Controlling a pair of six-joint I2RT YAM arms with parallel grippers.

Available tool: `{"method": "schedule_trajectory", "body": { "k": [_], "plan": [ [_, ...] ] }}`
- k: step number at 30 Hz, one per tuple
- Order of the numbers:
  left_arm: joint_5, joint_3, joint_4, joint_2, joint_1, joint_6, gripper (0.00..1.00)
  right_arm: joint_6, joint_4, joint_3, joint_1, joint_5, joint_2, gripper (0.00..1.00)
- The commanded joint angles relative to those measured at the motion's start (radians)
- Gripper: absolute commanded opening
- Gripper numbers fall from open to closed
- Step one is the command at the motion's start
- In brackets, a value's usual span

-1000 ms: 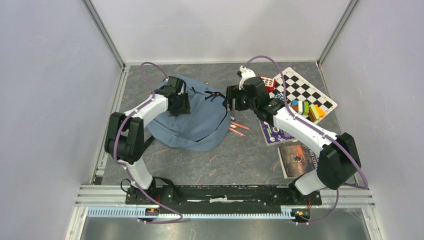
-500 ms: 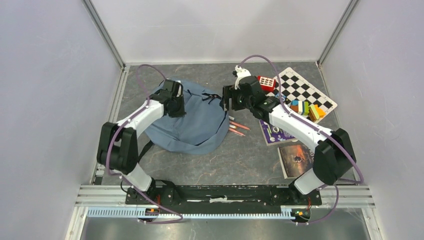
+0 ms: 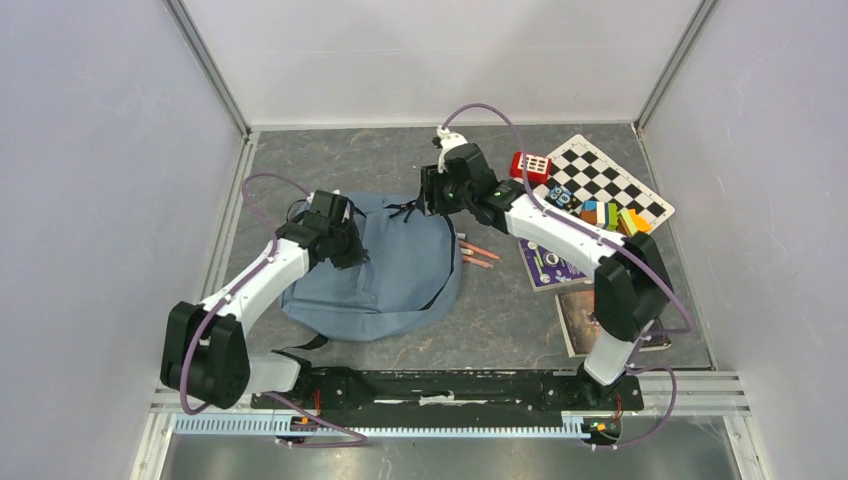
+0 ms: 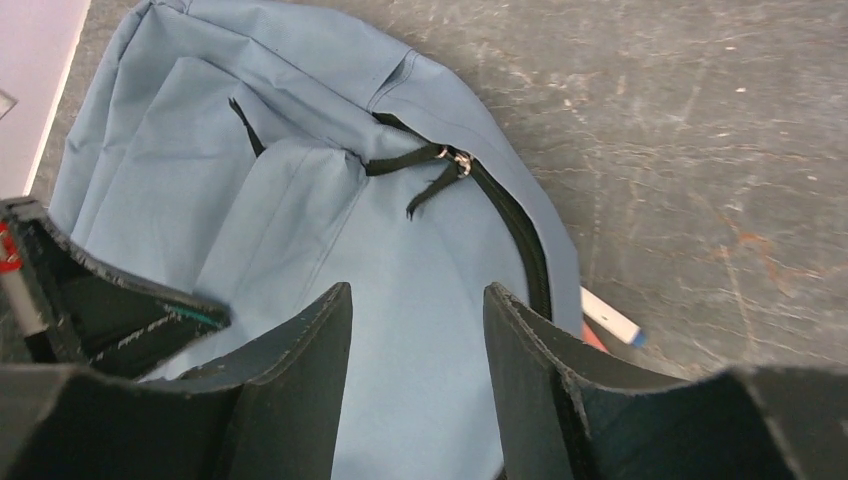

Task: Pack the student bag
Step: Adjust the student bag at the center of the board, then unzip the student bag at the center of the board.

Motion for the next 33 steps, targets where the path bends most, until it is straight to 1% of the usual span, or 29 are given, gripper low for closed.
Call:
{"method": "schedule_trajectory", "body": {
  "k": [1, 4, 5, 7, 8, 10, 12, 13, 14, 17, 20, 24, 29, 30, 32, 33],
  "plan": [
    [0.057, -0.020, -0.007, -0.057, -0.006, -0.098, 0.06, 0.021, -0.009, 0.103, 0.022, -0.038, 0.101, 0.56],
    [0.047, 0.021, -0.029, -0.044, -0.007, -0.062, 0.19, 0.039, -0.017, 0.148, 0.036, -0.056, 0.161, 0.56],
    [0.048, 0.036, -0.032, -0.031, -0.006, -0.050, 0.28, 0.049, -0.016, 0.155, 0.041, -0.059, 0.178, 0.56],
    [0.049, 0.085, -0.041, 0.016, -0.005, -0.025, 0.38, 0.068, -0.014, 0.161, 0.047, -0.057, 0.203, 0.55],
    [0.043, 0.119, -0.054, 0.051, -0.004, -0.014, 0.40, 0.083, -0.012, 0.160, 0.048, -0.051, 0.211, 0.55],
    [0.025, 0.185, -0.078, 0.111, -0.002, 0.004, 0.41, 0.112, -0.003, 0.151, 0.049, -0.036, 0.226, 0.55],
    [-0.004, 0.230, -0.072, 0.150, -0.002, 0.014, 0.43, 0.139, 0.014, 0.138, 0.049, -0.017, 0.233, 0.54],
    [-0.018, 0.252, -0.068, 0.167, 0.000, 0.017, 0.45, 0.151, 0.022, 0.134, 0.049, -0.008, 0.238, 0.54],
    [-0.031, 0.270, -0.063, 0.181, 0.000, 0.025, 0.50, 0.165, 0.027, 0.133, 0.049, -0.002, 0.244, 0.54],
    [-0.085, 0.321, -0.055, 0.236, 0.000, 0.051, 0.55, 0.194, 0.039, 0.142, 0.050, 0.038, 0.266, 0.52],
    [-0.126, 0.381, -0.084, 0.312, 0.001, 0.087, 0.55, 0.211, 0.040, 0.154, 0.052, 0.077, 0.284, 0.50],
    [-0.113, 0.421, -0.079, 0.390, 0.000, 0.107, 0.55, 0.230, 0.057, 0.158, 0.057, 0.109, 0.304, 0.48],
    [-0.118, 0.443, -0.085, 0.449, 0.000, 0.123, 0.48, 0.240, 0.084, 0.177, 0.059, 0.147, 0.332, 0.46],
    [-0.121, 0.442, -0.088, 0.453, 0.000, 0.127, 0.45, 0.243, 0.081, 0.182, 0.059, 0.152, 0.340, 0.46],
    [-0.123, 0.434, -0.092, 0.457, 0.001, 0.131, 0.34, 0.248, 0.082, 0.193, 0.061, 0.163, 0.353, 0.46],
    [-0.124, 0.428, -0.090, 0.458, 0.000, 0.134, 0.27, 0.253, 0.080, 0.197, 0.061, 0.170, 0.359, 0.46]
  ]
}}
